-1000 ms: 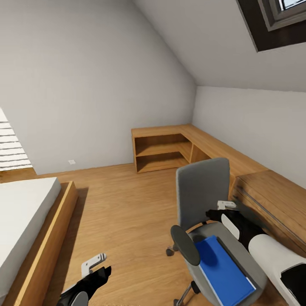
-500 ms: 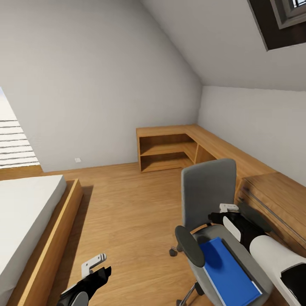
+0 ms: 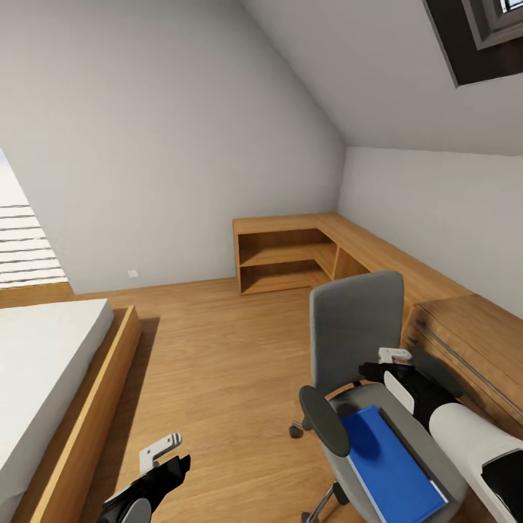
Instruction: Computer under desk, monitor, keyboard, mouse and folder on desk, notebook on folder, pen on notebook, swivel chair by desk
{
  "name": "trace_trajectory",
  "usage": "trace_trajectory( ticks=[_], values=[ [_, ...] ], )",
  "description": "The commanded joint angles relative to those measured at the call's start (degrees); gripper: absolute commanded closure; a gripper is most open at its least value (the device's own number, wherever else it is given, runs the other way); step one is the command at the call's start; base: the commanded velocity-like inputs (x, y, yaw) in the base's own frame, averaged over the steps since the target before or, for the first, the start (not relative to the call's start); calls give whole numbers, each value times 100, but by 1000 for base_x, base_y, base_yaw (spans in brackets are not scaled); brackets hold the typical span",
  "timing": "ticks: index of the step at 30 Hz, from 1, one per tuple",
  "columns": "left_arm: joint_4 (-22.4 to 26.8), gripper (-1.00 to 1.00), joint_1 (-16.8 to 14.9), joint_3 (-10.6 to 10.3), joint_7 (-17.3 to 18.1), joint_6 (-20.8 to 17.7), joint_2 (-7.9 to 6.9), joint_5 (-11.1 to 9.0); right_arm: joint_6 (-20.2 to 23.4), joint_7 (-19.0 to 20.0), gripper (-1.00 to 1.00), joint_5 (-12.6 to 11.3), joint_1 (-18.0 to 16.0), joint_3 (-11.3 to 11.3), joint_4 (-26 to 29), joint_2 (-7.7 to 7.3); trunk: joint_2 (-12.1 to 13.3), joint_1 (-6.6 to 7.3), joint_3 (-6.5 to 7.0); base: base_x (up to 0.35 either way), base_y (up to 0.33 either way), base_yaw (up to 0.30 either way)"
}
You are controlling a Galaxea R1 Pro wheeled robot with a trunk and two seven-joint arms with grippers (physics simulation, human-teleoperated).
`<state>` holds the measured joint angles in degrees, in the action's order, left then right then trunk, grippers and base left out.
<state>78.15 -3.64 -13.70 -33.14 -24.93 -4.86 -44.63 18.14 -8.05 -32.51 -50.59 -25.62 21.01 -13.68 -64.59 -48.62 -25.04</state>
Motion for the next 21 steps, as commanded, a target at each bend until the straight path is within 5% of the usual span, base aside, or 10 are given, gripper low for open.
trace_trajectory(
  ticks=[1,16,21],
  values=[
    [10,-100,-5,-16,-53,2,-6,-46,-11,-43,-100,-58,-4,-50,-48,-9,-4,0,-7,25,0,0],
    [137,-100,-5,-1,-58,101,-6,-46,-234,-48,-100,224,-4,-49,-540,1,-4,0,-7,74,0,0],
    [187,-100,-4,-1,-73,102,-4,-46,-216,-48,-100,235,-4,-49,-553,-4,-205,-110,-96,1,0,0]
  ],
)
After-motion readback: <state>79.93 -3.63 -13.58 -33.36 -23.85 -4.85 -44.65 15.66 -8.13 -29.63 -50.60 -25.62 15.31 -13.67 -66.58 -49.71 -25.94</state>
